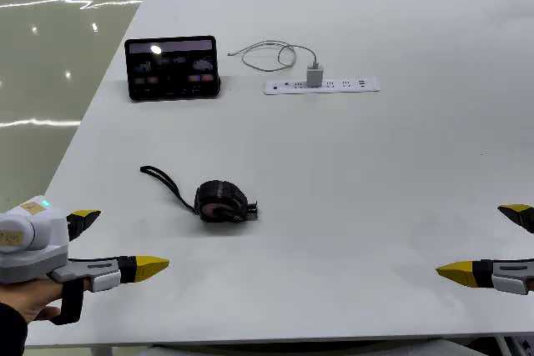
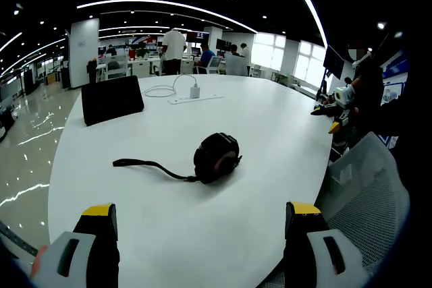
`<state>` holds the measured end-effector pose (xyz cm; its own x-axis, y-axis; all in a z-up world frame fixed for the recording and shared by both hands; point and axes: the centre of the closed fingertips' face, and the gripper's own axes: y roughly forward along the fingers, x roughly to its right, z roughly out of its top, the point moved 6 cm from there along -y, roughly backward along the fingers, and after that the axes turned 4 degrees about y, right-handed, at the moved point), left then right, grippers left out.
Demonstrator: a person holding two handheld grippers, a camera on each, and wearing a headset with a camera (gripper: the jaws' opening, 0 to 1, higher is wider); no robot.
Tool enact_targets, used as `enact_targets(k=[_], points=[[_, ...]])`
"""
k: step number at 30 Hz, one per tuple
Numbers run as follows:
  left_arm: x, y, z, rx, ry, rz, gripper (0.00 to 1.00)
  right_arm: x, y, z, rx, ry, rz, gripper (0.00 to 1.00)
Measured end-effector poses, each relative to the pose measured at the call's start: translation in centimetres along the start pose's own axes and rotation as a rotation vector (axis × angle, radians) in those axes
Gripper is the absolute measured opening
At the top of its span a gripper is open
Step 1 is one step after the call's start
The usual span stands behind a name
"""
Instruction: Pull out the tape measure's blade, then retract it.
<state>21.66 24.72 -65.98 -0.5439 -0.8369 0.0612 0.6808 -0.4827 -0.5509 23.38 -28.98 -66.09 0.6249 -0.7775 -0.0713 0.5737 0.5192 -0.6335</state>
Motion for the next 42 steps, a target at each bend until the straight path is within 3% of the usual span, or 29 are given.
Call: enact_targets(k=[19,28,42], points=[[-0.2,-0.2,-0.1,-0.004,-0.001,0.003,1.0,0.1,-0.1,-0.2,0.006,-0.001,-0.003,1.0],[0.6,0.7,-0.3,0.006,0.03,-0.063,1.0,-0.2,0.4,-0.3,0.012,-0.008,0.01,1.0],[-0.1,2.8,1.4,-0.035,0.097,-0.117,1.0,-1.4,2.0,0.6,0.013,-0.033,0.079,0.98]])
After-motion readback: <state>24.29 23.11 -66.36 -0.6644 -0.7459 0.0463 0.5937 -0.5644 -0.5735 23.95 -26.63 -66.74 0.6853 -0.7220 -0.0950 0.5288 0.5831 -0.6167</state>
